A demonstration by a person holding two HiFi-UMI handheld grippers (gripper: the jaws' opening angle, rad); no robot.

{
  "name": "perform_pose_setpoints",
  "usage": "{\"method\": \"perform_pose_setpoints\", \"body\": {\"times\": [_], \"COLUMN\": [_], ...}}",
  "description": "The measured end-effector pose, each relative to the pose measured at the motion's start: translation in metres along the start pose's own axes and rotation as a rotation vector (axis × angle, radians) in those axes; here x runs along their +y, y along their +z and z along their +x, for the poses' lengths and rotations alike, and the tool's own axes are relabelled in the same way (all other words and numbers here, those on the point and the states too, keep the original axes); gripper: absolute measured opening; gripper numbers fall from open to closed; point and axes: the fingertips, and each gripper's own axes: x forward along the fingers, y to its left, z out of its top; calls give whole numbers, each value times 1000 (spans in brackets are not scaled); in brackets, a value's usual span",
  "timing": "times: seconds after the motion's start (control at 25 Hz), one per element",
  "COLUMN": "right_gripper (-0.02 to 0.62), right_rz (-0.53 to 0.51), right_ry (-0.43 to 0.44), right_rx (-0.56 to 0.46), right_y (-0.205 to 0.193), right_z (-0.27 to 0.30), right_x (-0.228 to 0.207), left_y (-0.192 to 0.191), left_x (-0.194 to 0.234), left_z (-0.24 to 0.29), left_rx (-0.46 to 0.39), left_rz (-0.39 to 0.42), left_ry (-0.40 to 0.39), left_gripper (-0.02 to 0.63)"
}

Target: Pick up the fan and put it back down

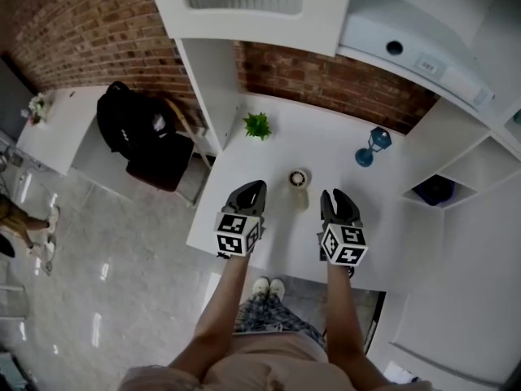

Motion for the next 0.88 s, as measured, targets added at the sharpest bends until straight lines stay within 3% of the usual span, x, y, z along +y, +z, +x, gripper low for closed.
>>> {"method": "perform_pose_setpoints", "body": {"times": [0.12,0.4,0.88], "right_gripper": [82,38,15], "right_rz": [-14,-20,-54], "right_ry": [-17,-73,-164], "right_rx": [-68,-225,-376], "right_y": [26,78,98], "right_z": [-30,-92,-164], "right_x": [-3,-9,-38], "left_y": [26,82,95], "left_x": [-13,-38,-54], "left_z": [-16,-49,-75], "left_rx": [-49,-177,-224], "left_rz": [35,115,122], "left_ry": [-22,-49,-69], "left_gripper": [28,28,28]}}
